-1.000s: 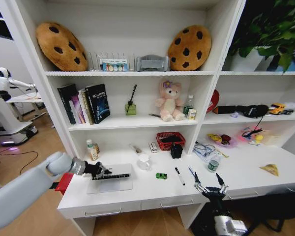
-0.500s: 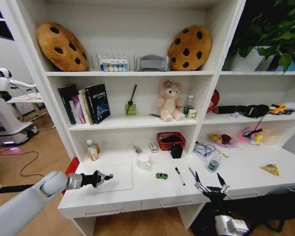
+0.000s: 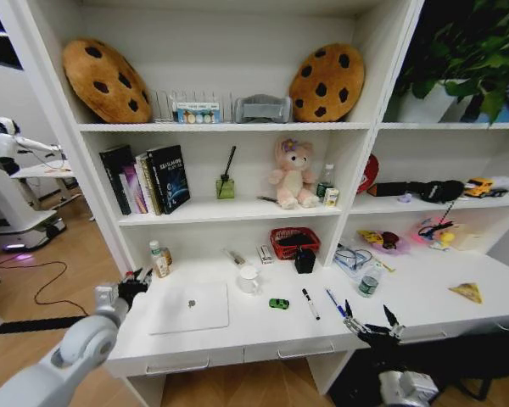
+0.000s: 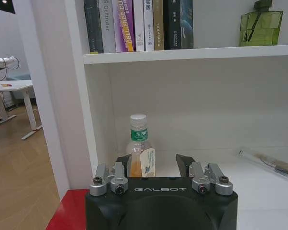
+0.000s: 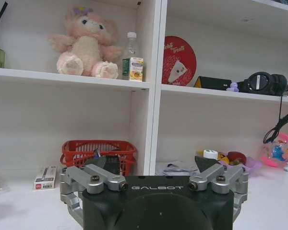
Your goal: Organize the objects on the table.
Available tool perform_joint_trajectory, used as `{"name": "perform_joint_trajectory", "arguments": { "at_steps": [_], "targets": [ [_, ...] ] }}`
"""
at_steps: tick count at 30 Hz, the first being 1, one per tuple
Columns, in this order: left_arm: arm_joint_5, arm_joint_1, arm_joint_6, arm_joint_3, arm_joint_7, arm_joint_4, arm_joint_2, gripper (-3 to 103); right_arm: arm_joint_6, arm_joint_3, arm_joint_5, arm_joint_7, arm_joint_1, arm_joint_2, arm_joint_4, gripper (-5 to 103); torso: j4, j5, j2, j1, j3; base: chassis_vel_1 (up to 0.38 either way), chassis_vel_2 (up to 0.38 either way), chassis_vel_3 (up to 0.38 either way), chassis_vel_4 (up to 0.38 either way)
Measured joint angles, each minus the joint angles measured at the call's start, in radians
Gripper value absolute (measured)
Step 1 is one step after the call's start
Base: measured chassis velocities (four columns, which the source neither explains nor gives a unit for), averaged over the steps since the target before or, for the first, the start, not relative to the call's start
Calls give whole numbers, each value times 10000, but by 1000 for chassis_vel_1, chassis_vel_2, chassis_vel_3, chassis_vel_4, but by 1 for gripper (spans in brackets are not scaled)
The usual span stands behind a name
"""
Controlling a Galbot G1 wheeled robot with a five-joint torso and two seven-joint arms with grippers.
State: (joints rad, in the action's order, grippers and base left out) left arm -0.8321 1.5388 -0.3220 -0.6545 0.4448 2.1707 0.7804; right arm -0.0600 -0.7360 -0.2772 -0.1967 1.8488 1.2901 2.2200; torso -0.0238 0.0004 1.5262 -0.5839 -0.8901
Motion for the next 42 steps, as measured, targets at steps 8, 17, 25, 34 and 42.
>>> {"name": "perform_joint_trajectory", "arguments": {
  "at_steps": [8,17,25,34,42],
  "targets": [
    [2418,2473,1081,-2411,-2522,981,2121,84,-220,-235,-612,750,95,-446,68,100,2,-1,0,0,1,0,0,0,0],
    [2813,3148,1215,-2614,-2946,1500,3000,100,-486,-153,-854,1699,100,-533,70,100,-2,-5,-1,0,0,0,0,0,0],
    [3071,3615,1336,-2911,-3281,1979,3535,100,-742,-238,-710,1828,163,-565,8,100,-1,-4,-1,0,0,0,0,0,0],
    [3061,3527,1338,-3082,-3265,1918,3530,100,-862,-142,-500,1818,150,-454,-110,100,-1,-5,-1,0,-1,0,0,0,0],
    [3051,3507,1338,-3065,-3253,1899,3509,100,-1234,-917,-2031,5437,-87,-1617,-1055,100,-5,-3,0,0,0,0,0,0,0]
  ]
}}
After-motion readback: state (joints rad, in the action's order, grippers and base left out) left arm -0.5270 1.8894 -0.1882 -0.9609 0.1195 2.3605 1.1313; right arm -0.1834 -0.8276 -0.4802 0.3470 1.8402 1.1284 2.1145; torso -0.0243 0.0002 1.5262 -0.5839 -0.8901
